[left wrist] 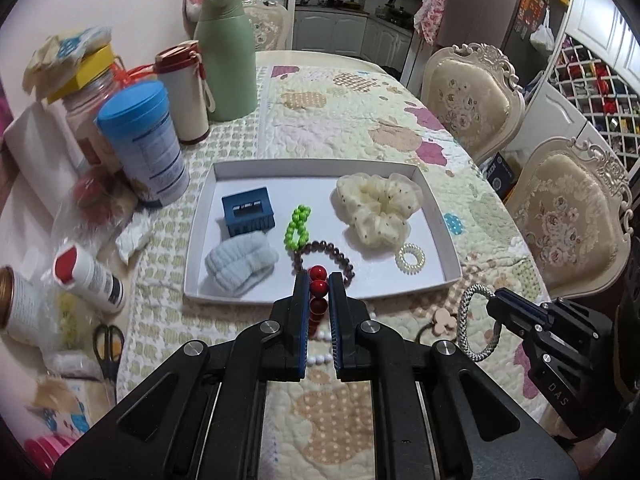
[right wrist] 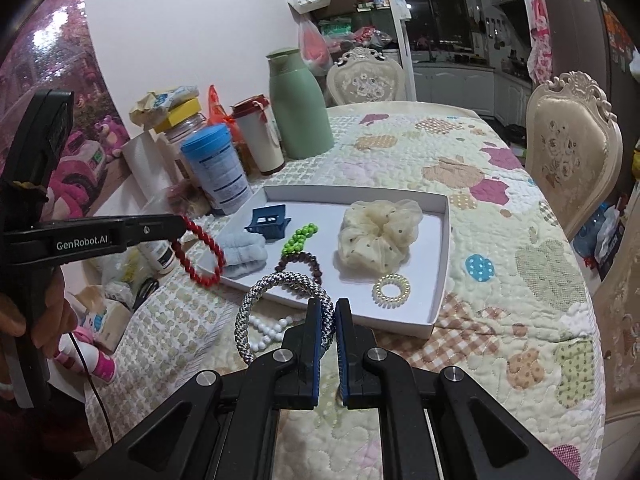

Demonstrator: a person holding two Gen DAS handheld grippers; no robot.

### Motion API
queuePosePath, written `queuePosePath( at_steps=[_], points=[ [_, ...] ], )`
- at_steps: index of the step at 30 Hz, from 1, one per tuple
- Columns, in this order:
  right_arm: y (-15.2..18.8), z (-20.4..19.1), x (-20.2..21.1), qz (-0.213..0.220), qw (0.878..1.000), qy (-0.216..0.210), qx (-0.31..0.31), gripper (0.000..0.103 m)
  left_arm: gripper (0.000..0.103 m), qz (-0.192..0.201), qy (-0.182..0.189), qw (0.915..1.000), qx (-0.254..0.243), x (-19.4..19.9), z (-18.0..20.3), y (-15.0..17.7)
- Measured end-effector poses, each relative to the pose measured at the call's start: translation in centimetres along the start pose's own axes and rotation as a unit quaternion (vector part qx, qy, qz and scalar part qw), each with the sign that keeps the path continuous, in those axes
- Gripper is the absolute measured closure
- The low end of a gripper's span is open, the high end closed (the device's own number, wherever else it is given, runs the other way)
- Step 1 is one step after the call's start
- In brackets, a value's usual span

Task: Organize jewelry
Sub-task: 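Carry the grey hair tie and red bracelet into the tray and release both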

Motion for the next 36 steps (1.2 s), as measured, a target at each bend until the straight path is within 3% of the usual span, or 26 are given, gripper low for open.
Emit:
queuePosePath(
  at_steps=[11,28,36],
  points=[
    [-0.9,2.7,-2.4,-0.017,0.999,0.019,-0.023,0.097,0.095,-0.017,-0.009,0.9995,-0.025,-4.0,-0.1,-3.0],
    [-3.0,5.4,-6.9,-0.044,0.998,0.037,-0.029,0.097,0.095,-0.046,0.010,0.9987,-0.020,-11.4,2.2,-8.0],
    [-4.5,5.7,-9.8,-0.058,0.997,0.034,-0.025,0.097,0.095,-0.074,-0.016,0.9971,-0.007,-17.0,-0.1,-9.0]
  ],
)
Point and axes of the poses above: each gripper's, at about its wrist camera, not at the fingertips, and x roughly against the way its jaws point, z to its right, y to its underside, the point moved 9 cm from there along -x, roughly the way its jaws point, and after that the axes turned 2 degrees about y, right-handed, at the moved point
